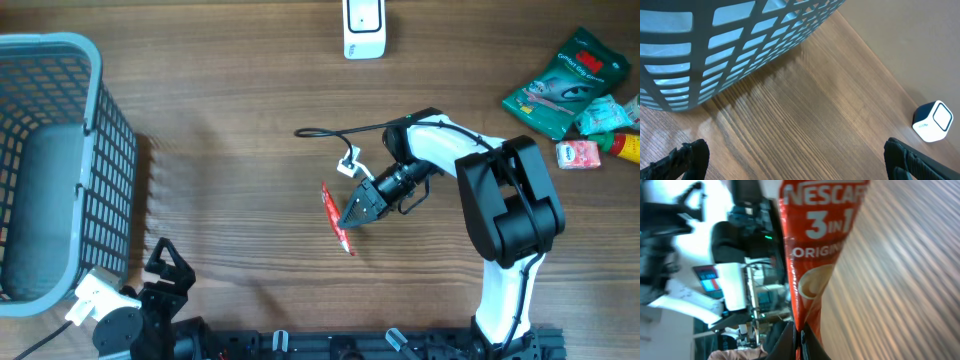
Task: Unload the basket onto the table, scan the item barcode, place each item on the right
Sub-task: 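Carry the Nescafe stick up to the white scanner with the right gripper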
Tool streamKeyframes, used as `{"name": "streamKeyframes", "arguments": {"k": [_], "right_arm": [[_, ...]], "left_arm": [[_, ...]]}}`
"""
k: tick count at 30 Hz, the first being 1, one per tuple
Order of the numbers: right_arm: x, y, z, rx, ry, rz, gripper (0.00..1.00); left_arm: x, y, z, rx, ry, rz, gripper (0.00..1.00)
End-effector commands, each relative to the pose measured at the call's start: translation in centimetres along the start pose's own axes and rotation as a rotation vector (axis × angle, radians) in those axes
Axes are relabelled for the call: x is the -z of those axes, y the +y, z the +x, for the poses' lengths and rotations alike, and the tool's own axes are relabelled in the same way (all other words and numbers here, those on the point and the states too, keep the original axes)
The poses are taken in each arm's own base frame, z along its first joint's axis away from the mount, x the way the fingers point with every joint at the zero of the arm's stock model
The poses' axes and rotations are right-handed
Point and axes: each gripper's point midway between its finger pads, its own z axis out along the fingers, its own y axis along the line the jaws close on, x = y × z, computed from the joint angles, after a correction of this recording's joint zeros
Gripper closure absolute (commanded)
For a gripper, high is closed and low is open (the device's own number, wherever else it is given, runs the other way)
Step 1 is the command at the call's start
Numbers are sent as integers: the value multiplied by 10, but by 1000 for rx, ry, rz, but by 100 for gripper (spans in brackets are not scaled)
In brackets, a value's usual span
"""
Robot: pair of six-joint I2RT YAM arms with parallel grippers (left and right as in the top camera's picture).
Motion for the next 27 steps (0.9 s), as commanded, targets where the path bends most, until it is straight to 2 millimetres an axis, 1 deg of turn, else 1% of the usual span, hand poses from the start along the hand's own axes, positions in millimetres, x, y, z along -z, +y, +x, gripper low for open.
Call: {"name": "streamKeyframes", "arguments": {"k": [1,4,9,14,22,27], "right_arm": [[1,21,-17,172,-110,-121,95],[3,27,-21,196,-141,-151,95],[9,45,-35,369,-257,-228,96],[14,60,-46,451,-353,-293,96],[-3,67,-42,607,-326,-292,96],[-8,68,-41,682,-324,-289,96]], "left_arm": [[0,2,-1,7,-10,-10,0],[0,2,-1,7,-10,-10,0],[0,2,-1,7,-10,-10,0],[0,2,-1,7,-10,-10,0],[0,2,-1,7,-10,-10,0],[0,2,-1,7,-10,-10,0]]}}
